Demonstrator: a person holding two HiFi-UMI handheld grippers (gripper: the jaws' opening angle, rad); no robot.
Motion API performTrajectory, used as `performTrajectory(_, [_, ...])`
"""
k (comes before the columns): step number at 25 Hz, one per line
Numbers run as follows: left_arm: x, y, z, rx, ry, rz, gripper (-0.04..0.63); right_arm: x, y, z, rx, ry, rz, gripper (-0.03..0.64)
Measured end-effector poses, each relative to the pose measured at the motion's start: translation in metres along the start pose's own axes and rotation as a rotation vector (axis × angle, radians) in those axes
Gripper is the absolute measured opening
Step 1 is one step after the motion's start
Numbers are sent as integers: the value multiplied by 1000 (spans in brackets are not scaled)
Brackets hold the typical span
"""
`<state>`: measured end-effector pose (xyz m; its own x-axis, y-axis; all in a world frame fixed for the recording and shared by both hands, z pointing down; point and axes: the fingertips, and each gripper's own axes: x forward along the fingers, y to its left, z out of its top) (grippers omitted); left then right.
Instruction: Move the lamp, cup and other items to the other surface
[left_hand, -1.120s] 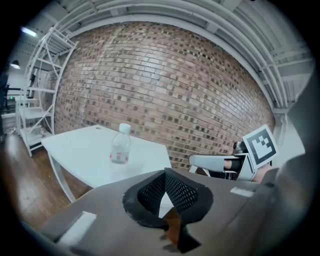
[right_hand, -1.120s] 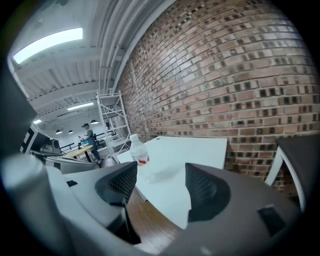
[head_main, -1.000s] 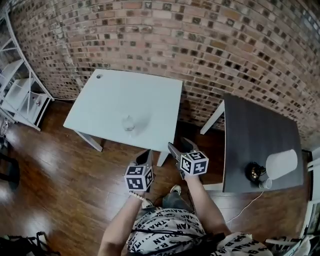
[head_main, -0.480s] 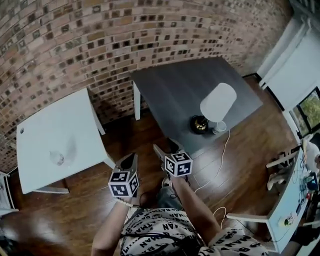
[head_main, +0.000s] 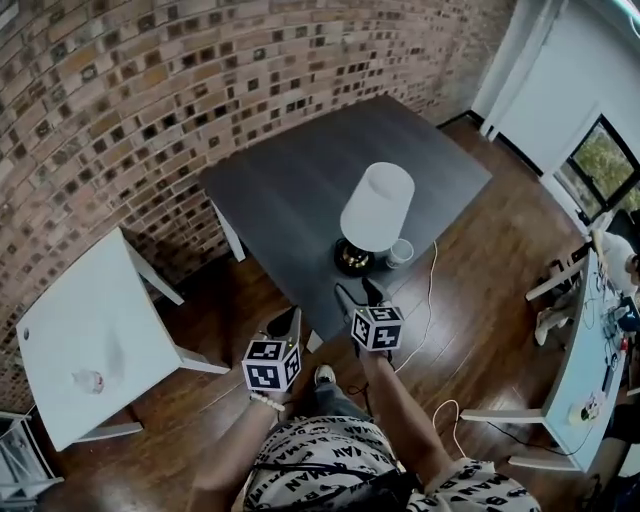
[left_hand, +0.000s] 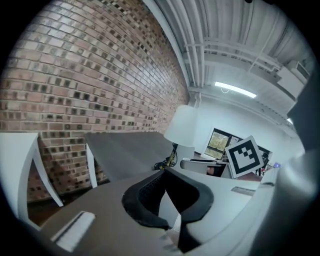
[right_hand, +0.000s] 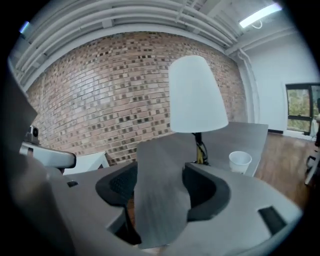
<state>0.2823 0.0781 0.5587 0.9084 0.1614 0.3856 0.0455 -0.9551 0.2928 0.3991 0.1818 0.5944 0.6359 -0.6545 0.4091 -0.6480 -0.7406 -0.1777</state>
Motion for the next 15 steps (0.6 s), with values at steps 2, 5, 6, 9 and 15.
performTrajectory(2, [19,-10,1,20,19,-22,0,8,-23,2,11,3,-30,310])
performTrajectory(5, [44,-22,3,46,37,-48,0,23,-51,3,26,7,-59,310])
performTrajectory(6, [52,-24,4,52,42,-54,0,29,-58,4,31,5,-64,310])
performTrajectory(9, [74,-26,4,61,54,-66,0,50,-76,5,33,-3,-73,282])
performTrajectory(15, [114,-26,1,57,81,-67,0,95,-100,13,24,-21,-71,270])
